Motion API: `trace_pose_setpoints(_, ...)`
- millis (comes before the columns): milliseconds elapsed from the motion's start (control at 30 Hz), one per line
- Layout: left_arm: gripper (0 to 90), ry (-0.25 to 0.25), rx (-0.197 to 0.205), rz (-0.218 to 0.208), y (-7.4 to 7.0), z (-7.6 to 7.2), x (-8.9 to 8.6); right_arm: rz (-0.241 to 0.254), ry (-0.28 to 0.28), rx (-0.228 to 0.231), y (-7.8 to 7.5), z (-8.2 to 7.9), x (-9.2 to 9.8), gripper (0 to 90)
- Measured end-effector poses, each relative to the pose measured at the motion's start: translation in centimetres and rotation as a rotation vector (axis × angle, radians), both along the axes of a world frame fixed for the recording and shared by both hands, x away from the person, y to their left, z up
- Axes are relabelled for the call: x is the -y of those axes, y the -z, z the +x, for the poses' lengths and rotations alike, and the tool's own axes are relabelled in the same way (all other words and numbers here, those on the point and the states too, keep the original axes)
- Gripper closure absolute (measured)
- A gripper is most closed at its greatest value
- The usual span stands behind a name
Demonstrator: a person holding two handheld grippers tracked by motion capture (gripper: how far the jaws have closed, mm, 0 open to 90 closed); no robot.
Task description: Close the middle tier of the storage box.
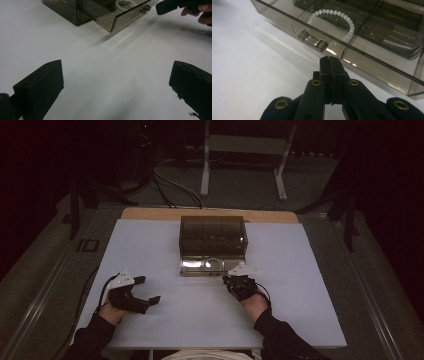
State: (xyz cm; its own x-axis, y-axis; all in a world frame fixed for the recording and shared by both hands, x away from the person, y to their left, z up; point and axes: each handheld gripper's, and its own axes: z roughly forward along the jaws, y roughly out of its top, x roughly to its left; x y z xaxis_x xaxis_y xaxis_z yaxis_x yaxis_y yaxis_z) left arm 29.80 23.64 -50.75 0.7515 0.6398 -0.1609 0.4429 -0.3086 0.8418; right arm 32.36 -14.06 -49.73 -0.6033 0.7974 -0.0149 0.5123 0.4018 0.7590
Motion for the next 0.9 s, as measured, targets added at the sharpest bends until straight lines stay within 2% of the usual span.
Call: trace_pose_setpoints(900, 0.9, 0.001, 0.0, 0.003, 0.05, 0.04, -0.02, -0.012, -0.022, 0.016, 0.18, 0.63, -0.3, 89.6)
